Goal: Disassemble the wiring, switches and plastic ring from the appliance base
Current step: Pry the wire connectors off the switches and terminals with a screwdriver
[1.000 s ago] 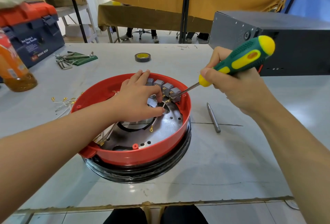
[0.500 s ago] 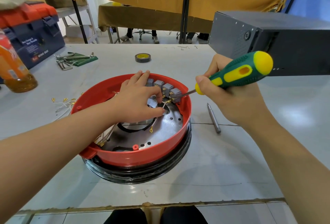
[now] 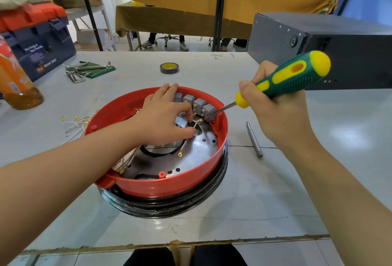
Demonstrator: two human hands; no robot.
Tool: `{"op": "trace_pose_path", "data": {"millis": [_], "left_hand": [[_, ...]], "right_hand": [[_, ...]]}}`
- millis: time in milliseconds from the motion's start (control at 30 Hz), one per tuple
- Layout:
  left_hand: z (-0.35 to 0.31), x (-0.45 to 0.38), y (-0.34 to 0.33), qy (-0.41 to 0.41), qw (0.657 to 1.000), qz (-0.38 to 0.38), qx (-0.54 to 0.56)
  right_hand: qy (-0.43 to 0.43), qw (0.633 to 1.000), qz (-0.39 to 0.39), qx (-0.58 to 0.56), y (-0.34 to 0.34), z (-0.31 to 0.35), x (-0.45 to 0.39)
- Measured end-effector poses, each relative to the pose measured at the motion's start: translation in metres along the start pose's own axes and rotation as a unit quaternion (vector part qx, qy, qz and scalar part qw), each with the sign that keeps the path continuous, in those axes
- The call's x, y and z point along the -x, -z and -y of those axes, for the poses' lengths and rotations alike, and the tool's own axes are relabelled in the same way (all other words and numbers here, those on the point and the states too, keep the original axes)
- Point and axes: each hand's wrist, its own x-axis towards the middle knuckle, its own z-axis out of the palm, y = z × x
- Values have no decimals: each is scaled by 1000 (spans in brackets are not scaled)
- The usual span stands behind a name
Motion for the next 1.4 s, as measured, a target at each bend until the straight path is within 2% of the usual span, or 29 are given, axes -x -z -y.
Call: {"op": "trace_pose_path", "data": {"millis": [200,600,967,1233,1400], "left_hand": [[-1,0,1,1,1000,0,-2],[-2,1,2,1,1000,6,-2],[-2,1,2,3,1000,5,-3],[-2,1,1,2,1000,3,-6],[-1,0,1,2,1000,3,-4]], "right_hand": [[22,999,16,31,-2,4,-1],[25,1000,-14,1,-2,4,3],[33,999,-6,13,-4,1,3],[-6,999,-25,-29,-3,-3,-1],[-65,995,-35,-72,-3,-3,-6]]}}
